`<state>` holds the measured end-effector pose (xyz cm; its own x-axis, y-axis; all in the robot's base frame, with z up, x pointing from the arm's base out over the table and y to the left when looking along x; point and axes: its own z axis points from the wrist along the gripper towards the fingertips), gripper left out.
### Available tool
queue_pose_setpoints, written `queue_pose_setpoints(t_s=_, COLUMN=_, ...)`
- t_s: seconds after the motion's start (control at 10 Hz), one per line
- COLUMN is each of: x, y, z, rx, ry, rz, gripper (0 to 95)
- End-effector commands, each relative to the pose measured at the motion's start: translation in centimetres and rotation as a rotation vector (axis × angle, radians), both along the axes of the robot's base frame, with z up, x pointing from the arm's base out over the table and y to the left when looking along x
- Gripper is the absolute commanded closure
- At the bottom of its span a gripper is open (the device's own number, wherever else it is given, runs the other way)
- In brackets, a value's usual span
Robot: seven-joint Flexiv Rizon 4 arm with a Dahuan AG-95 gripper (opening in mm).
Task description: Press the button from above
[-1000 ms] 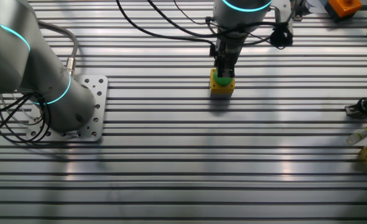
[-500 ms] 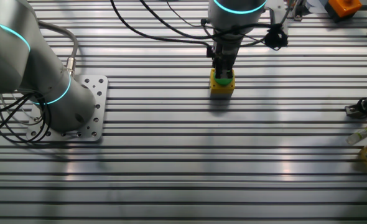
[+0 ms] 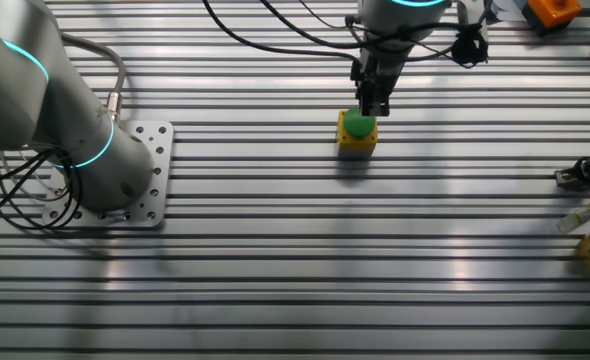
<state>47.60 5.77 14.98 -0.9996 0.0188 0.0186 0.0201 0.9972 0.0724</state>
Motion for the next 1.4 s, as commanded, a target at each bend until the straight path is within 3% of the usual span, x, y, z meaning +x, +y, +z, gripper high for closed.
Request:
queue_pose_setpoints(t_s=0.1, x=-0.03, y=-0.06, z=0.01, rx=0.0, ry=0.003, rz=-0.002, gripper=95.0)
queue_pose_setpoints(t_s=1.4, x=-0.19, y=-0.15, z=-0.14, rx=-0.003, ry=-0.01, rz=0.0, gripper=95.0)
